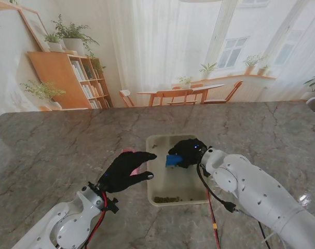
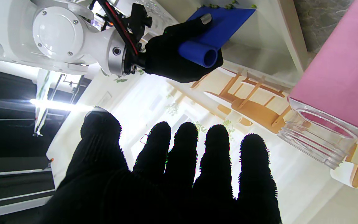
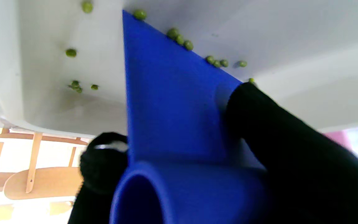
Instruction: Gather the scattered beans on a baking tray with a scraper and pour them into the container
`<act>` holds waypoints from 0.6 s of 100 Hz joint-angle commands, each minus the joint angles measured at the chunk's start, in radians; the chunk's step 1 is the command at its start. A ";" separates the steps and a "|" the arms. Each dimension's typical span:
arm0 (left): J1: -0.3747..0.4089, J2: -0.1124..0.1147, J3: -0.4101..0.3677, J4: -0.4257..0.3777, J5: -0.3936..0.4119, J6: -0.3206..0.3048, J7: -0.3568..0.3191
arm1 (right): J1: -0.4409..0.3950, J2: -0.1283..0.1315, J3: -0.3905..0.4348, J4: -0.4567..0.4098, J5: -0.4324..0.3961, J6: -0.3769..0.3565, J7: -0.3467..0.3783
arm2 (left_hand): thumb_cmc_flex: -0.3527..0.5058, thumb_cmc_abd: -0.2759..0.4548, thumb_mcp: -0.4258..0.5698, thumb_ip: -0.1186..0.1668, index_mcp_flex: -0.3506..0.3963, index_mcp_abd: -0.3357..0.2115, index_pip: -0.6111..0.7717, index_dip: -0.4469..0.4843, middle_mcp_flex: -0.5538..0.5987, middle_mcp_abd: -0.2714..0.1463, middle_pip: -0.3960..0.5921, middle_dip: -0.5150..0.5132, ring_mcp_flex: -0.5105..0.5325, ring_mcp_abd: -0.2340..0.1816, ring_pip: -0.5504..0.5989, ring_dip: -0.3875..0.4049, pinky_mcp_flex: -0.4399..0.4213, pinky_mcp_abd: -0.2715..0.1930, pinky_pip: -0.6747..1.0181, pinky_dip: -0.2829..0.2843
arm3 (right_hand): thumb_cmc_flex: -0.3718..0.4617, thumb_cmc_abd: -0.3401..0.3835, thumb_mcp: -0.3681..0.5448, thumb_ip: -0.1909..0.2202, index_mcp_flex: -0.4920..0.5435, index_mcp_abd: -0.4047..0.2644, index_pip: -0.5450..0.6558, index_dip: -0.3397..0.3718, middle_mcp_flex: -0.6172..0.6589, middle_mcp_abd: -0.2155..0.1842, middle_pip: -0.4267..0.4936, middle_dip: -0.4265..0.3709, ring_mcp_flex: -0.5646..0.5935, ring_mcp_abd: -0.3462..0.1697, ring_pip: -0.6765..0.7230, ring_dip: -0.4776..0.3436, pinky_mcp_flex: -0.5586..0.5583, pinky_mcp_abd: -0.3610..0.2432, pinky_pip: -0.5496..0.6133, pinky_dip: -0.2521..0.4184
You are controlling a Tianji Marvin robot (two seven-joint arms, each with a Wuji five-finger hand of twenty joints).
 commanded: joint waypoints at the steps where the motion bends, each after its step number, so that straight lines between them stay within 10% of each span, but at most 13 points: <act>1: 0.007 -0.004 0.000 -0.004 0.001 0.001 0.004 | -0.042 0.013 0.001 -0.003 -0.008 -0.013 0.031 | 0.027 0.037 -0.016 0.102 0.014 -0.021 0.003 0.007 0.005 -0.026 -0.001 0.017 0.024 -0.004 0.004 0.007 -0.002 0.017 0.010 0.034 | 0.058 0.022 0.079 0.002 0.070 -0.132 -0.021 -0.041 0.015 -0.008 -0.008 0.022 0.083 -0.136 0.019 -0.011 0.035 -0.079 0.062 0.033; 60: 0.012 -0.004 -0.004 -0.009 0.002 0.008 0.004 | -0.250 0.038 0.221 -0.232 -0.009 -0.105 0.229 | 0.027 0.038 -0.015 0.102 0.013 -0.022 0.002 0.007 0.004 -0.025 -0.002 0.017 0.025 -0.004 0.003 0.007 -0.003 0.019 0.009 0.034 | 0.048 0.014 0.073 0.000 0.075 -0.159 -0.027 -0.035 0.036 -0.036 -0.047 0.054 0.085 -0.143 0.011 0.000 0.031 -0.085 0.057 0.051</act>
